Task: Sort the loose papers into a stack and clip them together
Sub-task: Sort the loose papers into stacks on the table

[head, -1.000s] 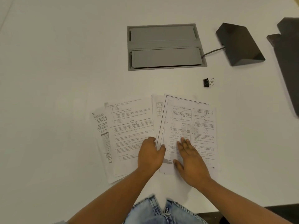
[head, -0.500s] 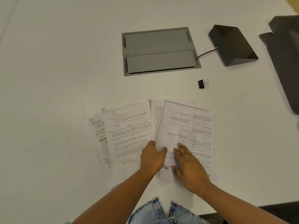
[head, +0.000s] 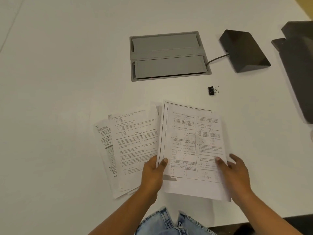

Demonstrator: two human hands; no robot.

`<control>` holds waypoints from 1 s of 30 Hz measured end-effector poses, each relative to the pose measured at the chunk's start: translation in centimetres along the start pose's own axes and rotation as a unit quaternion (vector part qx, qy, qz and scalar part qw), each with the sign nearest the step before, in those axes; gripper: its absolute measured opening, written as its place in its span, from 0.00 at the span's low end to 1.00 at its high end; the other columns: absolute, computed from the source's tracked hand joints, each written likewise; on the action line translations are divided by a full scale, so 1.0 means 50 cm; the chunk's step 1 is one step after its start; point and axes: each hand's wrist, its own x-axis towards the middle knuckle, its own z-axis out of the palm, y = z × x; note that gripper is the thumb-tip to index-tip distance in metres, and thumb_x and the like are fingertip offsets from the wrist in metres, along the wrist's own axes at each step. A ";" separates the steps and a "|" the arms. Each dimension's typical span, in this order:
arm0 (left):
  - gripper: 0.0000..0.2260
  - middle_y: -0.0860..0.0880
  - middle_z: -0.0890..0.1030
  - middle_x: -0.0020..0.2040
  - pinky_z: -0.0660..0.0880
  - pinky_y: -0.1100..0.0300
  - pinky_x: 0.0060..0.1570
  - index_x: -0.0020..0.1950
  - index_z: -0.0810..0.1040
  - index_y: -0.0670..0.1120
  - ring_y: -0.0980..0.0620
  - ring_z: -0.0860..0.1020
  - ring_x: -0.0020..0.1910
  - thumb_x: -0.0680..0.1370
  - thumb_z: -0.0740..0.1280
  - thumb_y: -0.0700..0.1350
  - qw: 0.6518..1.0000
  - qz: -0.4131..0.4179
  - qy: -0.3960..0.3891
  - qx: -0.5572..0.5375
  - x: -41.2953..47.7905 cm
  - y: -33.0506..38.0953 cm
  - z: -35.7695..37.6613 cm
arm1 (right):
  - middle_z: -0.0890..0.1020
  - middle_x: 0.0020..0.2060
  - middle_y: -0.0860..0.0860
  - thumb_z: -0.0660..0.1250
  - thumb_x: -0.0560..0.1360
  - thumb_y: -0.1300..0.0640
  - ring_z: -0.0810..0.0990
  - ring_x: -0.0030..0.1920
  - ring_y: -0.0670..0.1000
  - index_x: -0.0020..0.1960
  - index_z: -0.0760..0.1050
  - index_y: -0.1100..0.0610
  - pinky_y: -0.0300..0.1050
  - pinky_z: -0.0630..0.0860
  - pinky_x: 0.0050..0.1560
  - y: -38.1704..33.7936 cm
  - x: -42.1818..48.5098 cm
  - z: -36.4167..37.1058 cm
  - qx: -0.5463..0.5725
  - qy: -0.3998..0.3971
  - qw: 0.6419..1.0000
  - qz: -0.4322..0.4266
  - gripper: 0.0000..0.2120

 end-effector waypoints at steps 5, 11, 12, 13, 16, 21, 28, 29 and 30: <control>0.08 0.51 0.89 0.50 0.82 0.58 0.48 0.54 0.85 0.49 0.51 0.87 0.48 0.82 0.65 0.46 0.999 -0.012 -0.034 0.018 -0.016 0.005 -0.008 | 0.88 0.47 0.54 0.72 0.75 0.57 0.88 0.44 0.56 0.56 0.80 0.54 0.52 0.84 0.41 -0.004 -0.005 -0.036 0.105 -0.104 0.987 0.063 0.10; 0.09 0.58 0.86 0.56 0.79 0.63 0.52 0.62 0.80 0.54 0.59 0.84 0.54 0.83 0.65 0.46 0.998 -0.013 -0.064 0.020 -0.018 0.021 -0.039 | 0.88 0.49 0.53 0.70 0.75 0.59 0.87 0.48 0.55 0.56 0.81 0.57 0.43 0.83 0.39 -0.005 -0.024 -0.040 0.122 -0.159 0.980 0.019 0.10; 0.10 0.59 0.86 0.55 0.79 0.67 0.48 0.61 0.79 0.55 0.62 0.84 0.52 0.83 0.64 0.45 0.998 -0.003 -0.058 0.018 -0.018 0.020 -0.043 | 0.88 0.50 0.52 0.71 0.75 0.59 0.87 0.49 0.55 0.57 0.81 0.57 0.43 0.83 0.40 -0.004 -0.024 -0.036 0.119 -0.170 0.978 0.014 0.11; 0.10 0.61 0.86 0.53 0.79 0.69 0.44 0.60 0.79 0.55 0.63 0.84 0.50 0.83 0.64 0.44 0.999 0.005 -0.050 0.015 -0.019 0.018 -0.048 | 0.88 0.50 0.52 0.71 0.75 0.57 0.87 0.49 0.55 0.56 0.81 0.57 0.44 0.83 0.42 -0.003 -0.022 -0.031 0.104 -0.177 0.979 0.007 0.11; 0.11 0.61 0.87 0.50 0.81 0.67 0.41 0.58 0.80 0.57 0.60 0.85 0.49 0.83 0.64 0.42 1.000 0.017 -0.012 0.000 -0.023 0.014 -0.071 | 0.87 0.50 0.53 0.69 0.77 0.52 0.86 0.47 0.54 0.59 0.78 0.54 0.49 0.83 0.44 0.001 -0.015 -0.013 -0.006 -0.125 0.991 -0.039 0.12; 0.11 0.58 0.87 0.51 0.82 0.63 0.42 0.60 0.79 0.56 0.54 0.86 0.49 0.83 0.63 0.43 0.998 0.021 0.052 -0.031 -0.032 -0.001 -0.128 | 0.78 0.64 0.56 0.65 0.78 0.45 0.80 0.58 0.57 0.75 0.63 0.57 0.52 0.79 0.55 0.021 0.017 0.011 -0.281 0.031 0.944 -0.170 0.30; 0.15 0.48 0.82 0.63 0.76 0.39 0.64 0.71 0.74 0.48 0.43 0.80 0.61 0.84 0.62 0.44 0.995 0.021 0.096 -0.027 -0.041 -0.010 -0.181 | 0.76 0.55 0.55 0.70 0.67 0.32 0.78 0.53 0.56 0.63 0.70 0.58 0.49 0.78 0.41 0.008 0.017 0.067 -0.465 0.050 0.874 -0.132 0.37; 0.16 0.48 0.82 0.63 0.76 0.39 0.63 0.71 0.74 0.47 0.42 0.80 0.61 0.84 0.62 0.44 0.995 0.022 0.098 -0.027 -0.042 -0.010 -0.184 | 0.76 0.55 0.55 0.71 0.66 0.33 0.78 0.53 0.56 0.63 0.70 0.58 0.49 0.78 0.40 0.007 0.015 0.072 -0.470 0.051 0.871 -0.131 0.37; 0.16 0.48 0.82 0.63 0.77 0.39 0.62 0.72 0.73 0.47 0.43 0.81 0.60 0.84 0.62 0.44 0.994 0.023 0.100 -0.027 -0.042 -0.011 -0.188 | 0.76 0.55 0.55 0.72 0.65 0.33 0.78 0.53 0.57 0.63 0.69 0.58 0.49 0.78 0.40 0.006 0.015 0.076 -0.464 0.048 0.876 -0.122 0.38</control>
